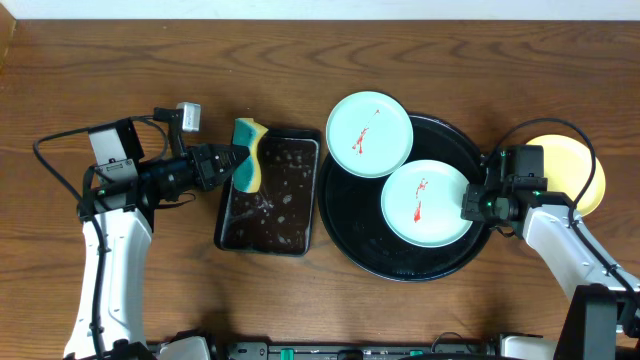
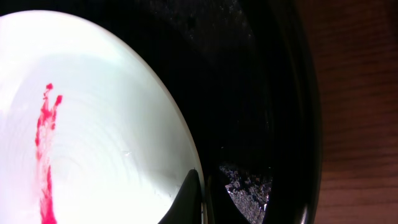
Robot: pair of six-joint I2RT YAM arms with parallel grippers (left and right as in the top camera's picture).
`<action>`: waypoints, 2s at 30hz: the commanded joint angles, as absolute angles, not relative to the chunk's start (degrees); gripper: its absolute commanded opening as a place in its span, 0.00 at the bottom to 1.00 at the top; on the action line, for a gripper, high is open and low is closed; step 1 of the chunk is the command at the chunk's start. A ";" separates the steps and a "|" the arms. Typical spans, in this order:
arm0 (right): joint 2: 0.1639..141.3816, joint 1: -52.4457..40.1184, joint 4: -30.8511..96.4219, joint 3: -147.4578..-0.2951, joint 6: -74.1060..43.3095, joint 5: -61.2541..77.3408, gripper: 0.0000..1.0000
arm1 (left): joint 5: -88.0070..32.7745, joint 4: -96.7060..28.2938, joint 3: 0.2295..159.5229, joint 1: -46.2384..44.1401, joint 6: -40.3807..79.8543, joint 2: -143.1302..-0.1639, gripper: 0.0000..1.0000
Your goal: Clean dirty plates on tray and stack at the side
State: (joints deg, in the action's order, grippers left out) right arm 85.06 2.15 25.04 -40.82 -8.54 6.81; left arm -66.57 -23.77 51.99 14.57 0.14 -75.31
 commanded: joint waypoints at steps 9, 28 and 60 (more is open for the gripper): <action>85.52 1.72 25.08 -41.08 -9.13 5.17 0.01 | -69.69 -24.43 51.44 14.83 -0.84 -75.68 0.07; 85.52 1.72 25.30 -41.08 -9.13 5.17 0.01 | -69.67 -24.29 51.44 14.83 -0.86 -75.68 0.07; 85.52 1.72 25.08 -41.08 -9.13 5.17 0.01 | 22.24 -19.40 51.55 -27.75 17.28 -86.76 0.07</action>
State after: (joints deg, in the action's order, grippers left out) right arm 85.06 2.15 25.23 -40.82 -8.54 6.59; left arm 12.10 -19.44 51.96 -27.16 16.14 -85.86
